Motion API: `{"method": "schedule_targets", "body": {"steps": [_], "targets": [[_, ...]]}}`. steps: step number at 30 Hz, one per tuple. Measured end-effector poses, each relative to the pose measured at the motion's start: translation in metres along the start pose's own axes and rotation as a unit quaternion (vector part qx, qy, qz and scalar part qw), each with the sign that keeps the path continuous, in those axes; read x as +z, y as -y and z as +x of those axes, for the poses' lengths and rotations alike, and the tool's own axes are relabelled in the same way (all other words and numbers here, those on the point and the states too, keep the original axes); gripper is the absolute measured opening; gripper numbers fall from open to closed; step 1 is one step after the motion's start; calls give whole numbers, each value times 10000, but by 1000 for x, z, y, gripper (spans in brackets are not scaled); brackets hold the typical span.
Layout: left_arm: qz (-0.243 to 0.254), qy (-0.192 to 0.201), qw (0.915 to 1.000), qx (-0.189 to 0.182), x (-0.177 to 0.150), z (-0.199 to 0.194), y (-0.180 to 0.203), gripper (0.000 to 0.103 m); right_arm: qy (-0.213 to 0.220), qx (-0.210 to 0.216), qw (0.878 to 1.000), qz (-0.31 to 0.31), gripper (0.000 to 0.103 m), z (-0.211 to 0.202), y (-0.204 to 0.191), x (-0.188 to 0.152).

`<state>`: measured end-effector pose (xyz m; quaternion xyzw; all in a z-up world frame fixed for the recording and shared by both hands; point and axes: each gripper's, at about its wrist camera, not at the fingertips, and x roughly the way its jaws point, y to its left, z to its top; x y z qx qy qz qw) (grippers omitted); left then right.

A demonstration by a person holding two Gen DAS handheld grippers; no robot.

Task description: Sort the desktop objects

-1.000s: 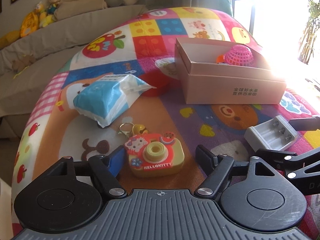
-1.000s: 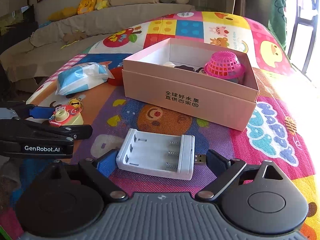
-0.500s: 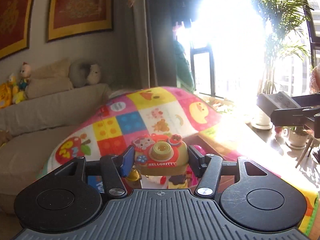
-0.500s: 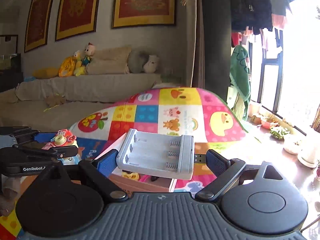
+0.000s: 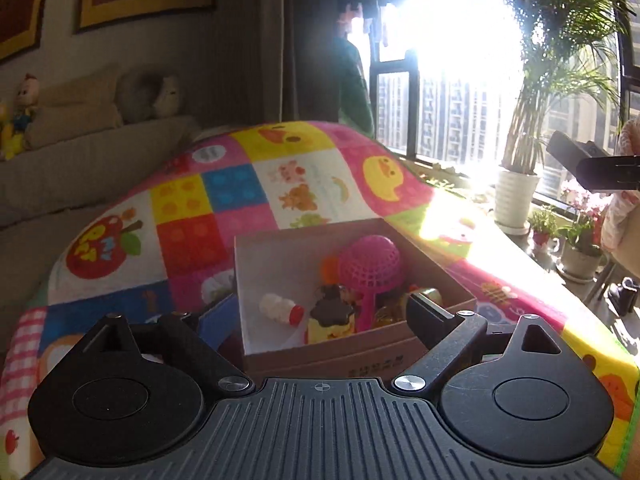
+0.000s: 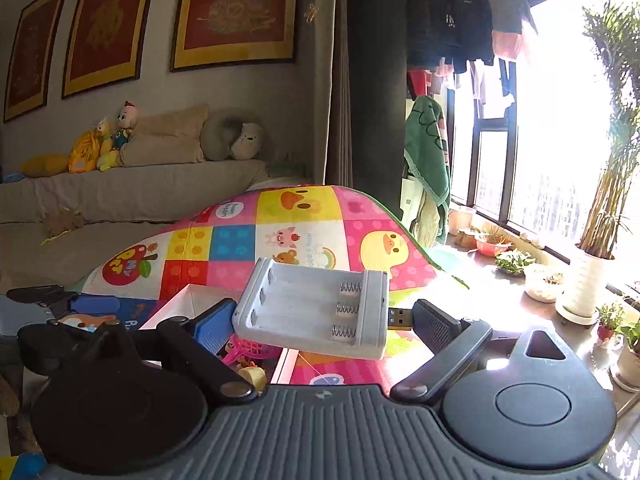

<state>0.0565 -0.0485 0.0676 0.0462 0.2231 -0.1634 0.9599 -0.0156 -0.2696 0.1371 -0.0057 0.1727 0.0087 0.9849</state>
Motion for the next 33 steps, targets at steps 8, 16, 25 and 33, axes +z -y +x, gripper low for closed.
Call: {"method": "schedule_targets", "body": {"steps": [8,16,25,33], "targets": [[-491,-525,9958,563,-60,-25,-41,96,-752,684,9948,-92,94,87,-50,2],[-536,-324,9908,1197,-68,-43,-68,100,-1176,444,9881,-890,95,186,-108,10],[-1178,-584,9808,1441,-85,-40,-93,101,-1171,1229,9776,-1244,95,164,-164,12],[-1772,-701,9731,1294,-91,-39,-110,102,-2194,2006,9511,-836,69,207,-226,28]]}}
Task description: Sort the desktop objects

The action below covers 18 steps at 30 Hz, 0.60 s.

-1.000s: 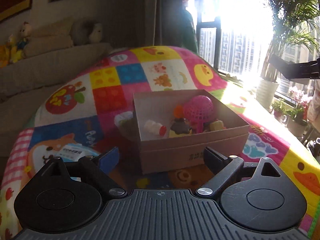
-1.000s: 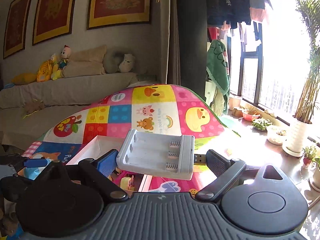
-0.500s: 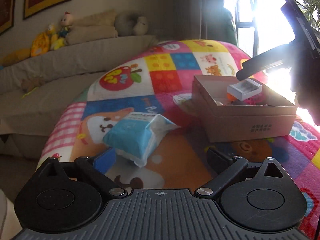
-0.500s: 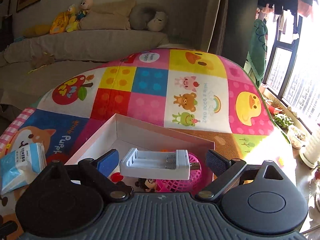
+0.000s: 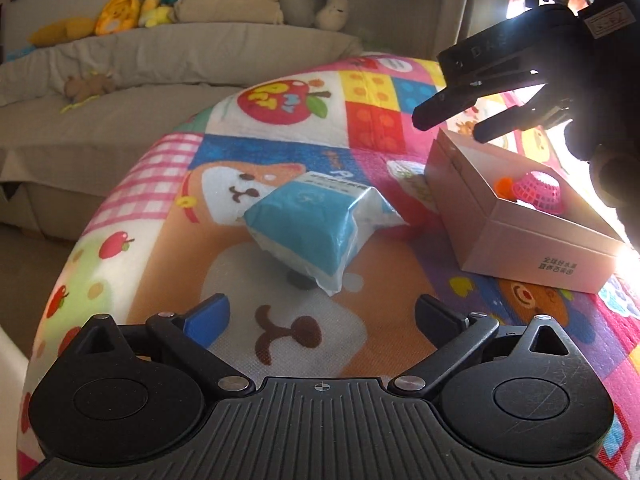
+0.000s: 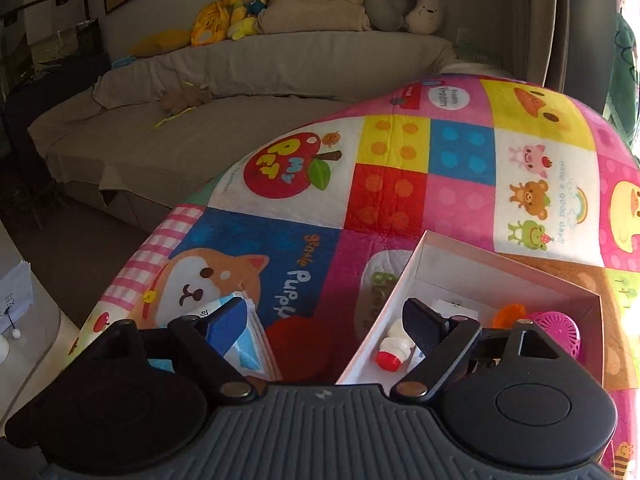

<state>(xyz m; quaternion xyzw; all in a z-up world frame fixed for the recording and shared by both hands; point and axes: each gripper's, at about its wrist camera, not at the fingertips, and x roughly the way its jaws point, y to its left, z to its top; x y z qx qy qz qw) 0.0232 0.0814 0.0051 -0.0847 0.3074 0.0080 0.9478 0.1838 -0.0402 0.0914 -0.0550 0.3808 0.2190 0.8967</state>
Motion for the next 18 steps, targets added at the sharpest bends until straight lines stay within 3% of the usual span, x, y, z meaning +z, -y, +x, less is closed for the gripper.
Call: {"method": "schedule_targets", "body": {"steps": [1,2,8,10,15,18], "targets": [[-55,5,10000,-31,0,0,-2,102,-161,-26,9999,-25,53,12,-4,5],[-79,16,10000,-48,0,-1,-3,102,-332,-81,9994,-49,43,26,-9,10],[-114,137,9996,-210,0,-7,-5,102,-917,-709,9927,-318,42,96,-31,12],[8,224,9991,-354,-1,-17,-10,102,-933,-849,9904,-567,42,102,-39,5],[666,67,9959,-608,-5,-36,-19,102,-1030,-388,9900,-885,42,79,-53,-21],[937,60,9945,-466,-6,-45,-23,103,-1027,133,9886,-1092,39,49,-58,-47]]}}
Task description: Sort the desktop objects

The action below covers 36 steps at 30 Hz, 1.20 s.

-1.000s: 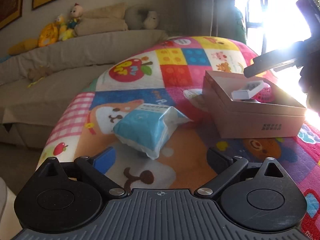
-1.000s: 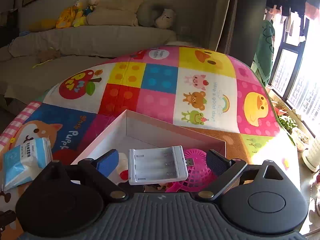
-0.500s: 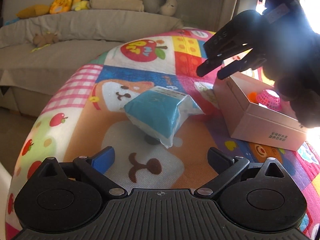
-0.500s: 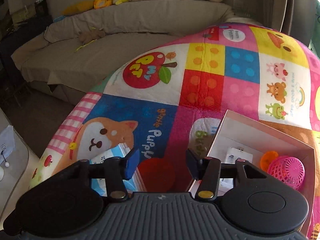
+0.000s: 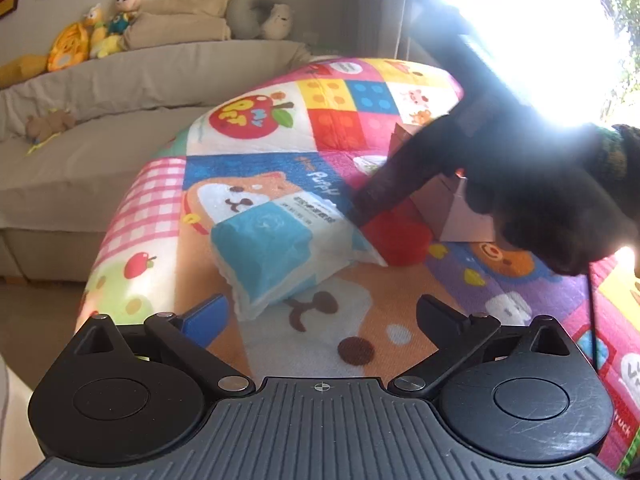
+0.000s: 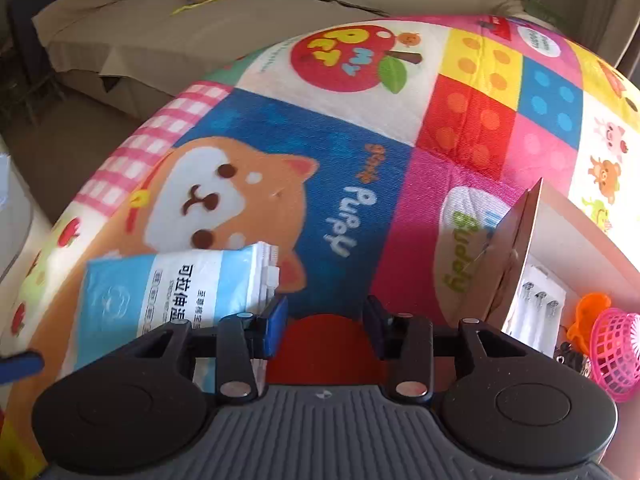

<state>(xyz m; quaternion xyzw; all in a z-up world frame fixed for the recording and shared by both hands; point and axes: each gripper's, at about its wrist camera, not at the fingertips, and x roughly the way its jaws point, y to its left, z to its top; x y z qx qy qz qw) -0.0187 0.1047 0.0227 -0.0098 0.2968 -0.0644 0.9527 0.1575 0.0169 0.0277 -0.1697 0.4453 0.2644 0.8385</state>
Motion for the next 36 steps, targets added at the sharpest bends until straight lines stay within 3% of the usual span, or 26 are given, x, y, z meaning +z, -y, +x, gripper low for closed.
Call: {"method": "schedule_targets", "body": {"steps": [4,9,11,15,18,25,28,31,33,36], "targets": [[82,4,9998,194,3,-4,-2,103,97,334,9990,-292,39,-34,-12,-48],[143,103,9991,388,15,-2,1,103,398,-73,9981,-465,46,-72,-2,-107],[210,231,9984,469,22,0,1,103,587,-338,9972,-320,60,-87,12,-129],[109,169,9968,770,35,17,-8,103,1005,-370,9926,567,76,-117,56,-160],[-97,-11,9967,807,39,29,-16,103,1266,-485,9844,1125,82,-126,84,-163],[-213,-352,9989,227,29,34,-3,103,1612,-413,9754,1443,87,-104,102,-136],[-249,-547,9979,-252,25,33,10,103,1797,-495,9724,1405,88,-93,97,-124],[132,-456,9958,-782,21,20,34,103,1815,-457,9705,1520,88,-93,97,-127],[338,-203,9969,-680,24,11,42,103,1885,-543,9688,1514,88,-100,98,-136],[349,31,9994,-28,33,11,40,103,2067,-983,9618,1499,89,-115,105,-152]]}}
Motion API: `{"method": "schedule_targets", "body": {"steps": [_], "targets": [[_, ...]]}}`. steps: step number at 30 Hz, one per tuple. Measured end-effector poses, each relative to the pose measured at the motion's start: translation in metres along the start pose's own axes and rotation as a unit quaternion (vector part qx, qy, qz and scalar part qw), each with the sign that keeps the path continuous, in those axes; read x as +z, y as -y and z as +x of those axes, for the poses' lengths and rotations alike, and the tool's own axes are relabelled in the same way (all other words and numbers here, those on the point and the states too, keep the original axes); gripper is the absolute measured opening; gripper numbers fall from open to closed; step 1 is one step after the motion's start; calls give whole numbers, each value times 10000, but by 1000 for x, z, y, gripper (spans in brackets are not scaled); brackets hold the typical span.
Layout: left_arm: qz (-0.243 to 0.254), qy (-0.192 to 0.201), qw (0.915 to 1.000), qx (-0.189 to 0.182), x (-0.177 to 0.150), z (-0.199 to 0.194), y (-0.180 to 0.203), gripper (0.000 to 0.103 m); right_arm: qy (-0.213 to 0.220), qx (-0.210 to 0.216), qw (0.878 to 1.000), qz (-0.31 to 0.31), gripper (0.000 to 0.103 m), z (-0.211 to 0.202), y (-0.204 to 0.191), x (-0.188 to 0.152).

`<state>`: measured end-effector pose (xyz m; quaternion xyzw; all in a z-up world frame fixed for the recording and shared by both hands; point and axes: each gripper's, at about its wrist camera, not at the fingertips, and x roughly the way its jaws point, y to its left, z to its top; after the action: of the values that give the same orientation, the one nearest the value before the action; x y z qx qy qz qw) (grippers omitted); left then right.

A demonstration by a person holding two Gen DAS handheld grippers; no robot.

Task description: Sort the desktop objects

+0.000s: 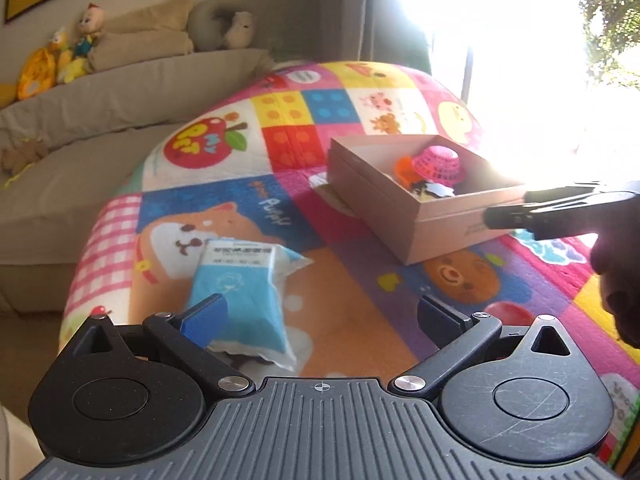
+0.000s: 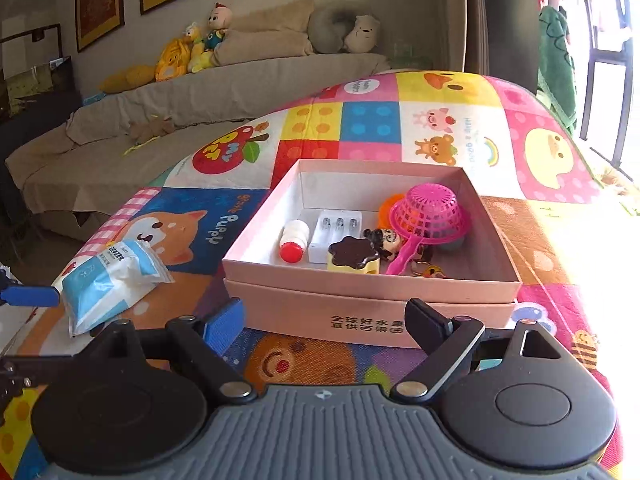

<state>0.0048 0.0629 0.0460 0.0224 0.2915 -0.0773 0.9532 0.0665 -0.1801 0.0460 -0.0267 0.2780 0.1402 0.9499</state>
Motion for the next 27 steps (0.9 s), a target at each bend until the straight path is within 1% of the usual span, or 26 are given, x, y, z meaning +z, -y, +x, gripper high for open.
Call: {"method": "schedule_targets", "body": {"steps": [1,2,3,4,5,8,10,12,14,16,18,20,24,27], "targets": [[-18,52,9995,310,2,3,-3,103,71,-121,9999,45,90,-3,6,0],[-44,71,9986,515,2,7,-5,103,148,-270,9994,163,95,-5,15,1],[-114,44,9970,758,4,13,-10,103,228,-442,9981,376,98,-6,26,3],[-185,-3,9961,865,4,18,-14,103,297,-583,9961,596,102,-5,37,4],[-246,-38,9956,904,4,22,-17,103,363,-693,9934,841,103,-3,49,7],[-308,-112,9949,959,2,31,-21,103,346,-794,9870,1353,103,16,74,15],[-247,-164,9949,965,1,36,-22,103,216,-718,9840,1619,103,31,82,19],[-195,-195,9954,917,0,39,-22,103,18,-438,9809,1895,103,45,85,21],[-168,-226,9957,886,0,41,-23,103,-127,-9,9786,2053,103,54,80,21],[-182,-265,9960,830,0,44,-24,103,-91,-26,9818,1896,103,54,70,22],[-217,-299,9962,792,0,46,-26,103,-119,153,9852,1702,103,51,62,20],[-231,-303,9962,780,0,47,-26,103,-123,208,9865,1617,103,42,59,15],[-301,-252,9960,802,1,50,-27,103,-26,53,9933,1154,103,12,46,-3],[-360,-248,9950,903,3,54,-26,103,-190,136,9972,713,103,-12,31,-25]]}}
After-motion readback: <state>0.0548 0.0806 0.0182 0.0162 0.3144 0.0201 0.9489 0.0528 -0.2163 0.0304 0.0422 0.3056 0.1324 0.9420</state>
